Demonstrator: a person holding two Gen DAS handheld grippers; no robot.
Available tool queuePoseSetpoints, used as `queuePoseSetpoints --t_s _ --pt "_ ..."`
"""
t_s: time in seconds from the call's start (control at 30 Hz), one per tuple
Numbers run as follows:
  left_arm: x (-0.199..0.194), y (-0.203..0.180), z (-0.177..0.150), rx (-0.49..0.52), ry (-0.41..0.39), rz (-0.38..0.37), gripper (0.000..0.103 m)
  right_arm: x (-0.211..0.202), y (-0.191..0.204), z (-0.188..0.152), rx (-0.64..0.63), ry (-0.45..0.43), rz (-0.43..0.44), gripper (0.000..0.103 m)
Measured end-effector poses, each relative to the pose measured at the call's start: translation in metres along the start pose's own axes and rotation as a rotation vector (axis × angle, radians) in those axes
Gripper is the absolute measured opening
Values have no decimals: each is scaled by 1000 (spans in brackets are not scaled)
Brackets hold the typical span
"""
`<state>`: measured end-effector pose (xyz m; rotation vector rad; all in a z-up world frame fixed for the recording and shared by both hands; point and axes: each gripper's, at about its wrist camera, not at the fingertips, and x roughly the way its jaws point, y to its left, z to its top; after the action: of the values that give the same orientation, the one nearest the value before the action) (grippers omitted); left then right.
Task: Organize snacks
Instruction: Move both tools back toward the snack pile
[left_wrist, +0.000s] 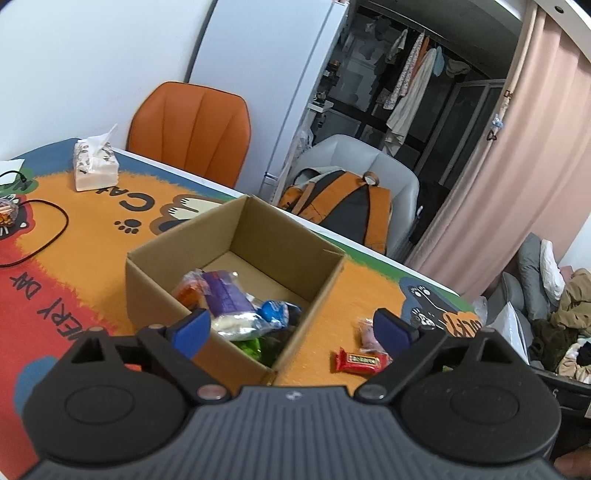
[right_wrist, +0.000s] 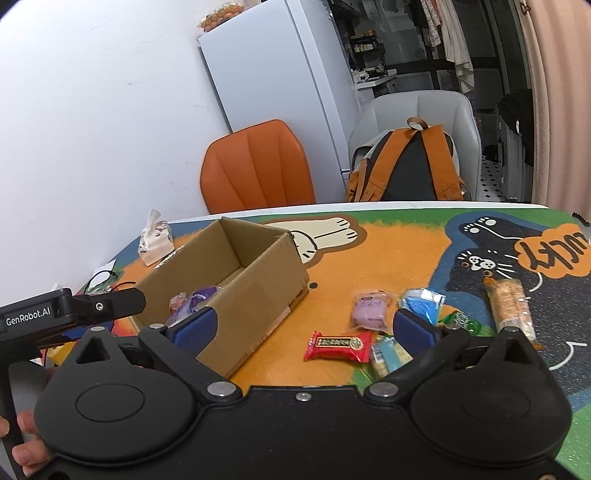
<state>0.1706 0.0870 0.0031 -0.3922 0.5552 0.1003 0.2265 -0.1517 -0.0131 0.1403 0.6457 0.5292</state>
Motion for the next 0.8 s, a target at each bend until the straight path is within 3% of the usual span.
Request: queuePoseSetpoints --t_s 0.53,0.8 --pt "13 -34 -26 56 72 -78 94 -25 -38 -16 27 8 -89 103" --pt "26 -45 -37 73 107 -88 94 -23 -52 -27 41 24 -91 103"
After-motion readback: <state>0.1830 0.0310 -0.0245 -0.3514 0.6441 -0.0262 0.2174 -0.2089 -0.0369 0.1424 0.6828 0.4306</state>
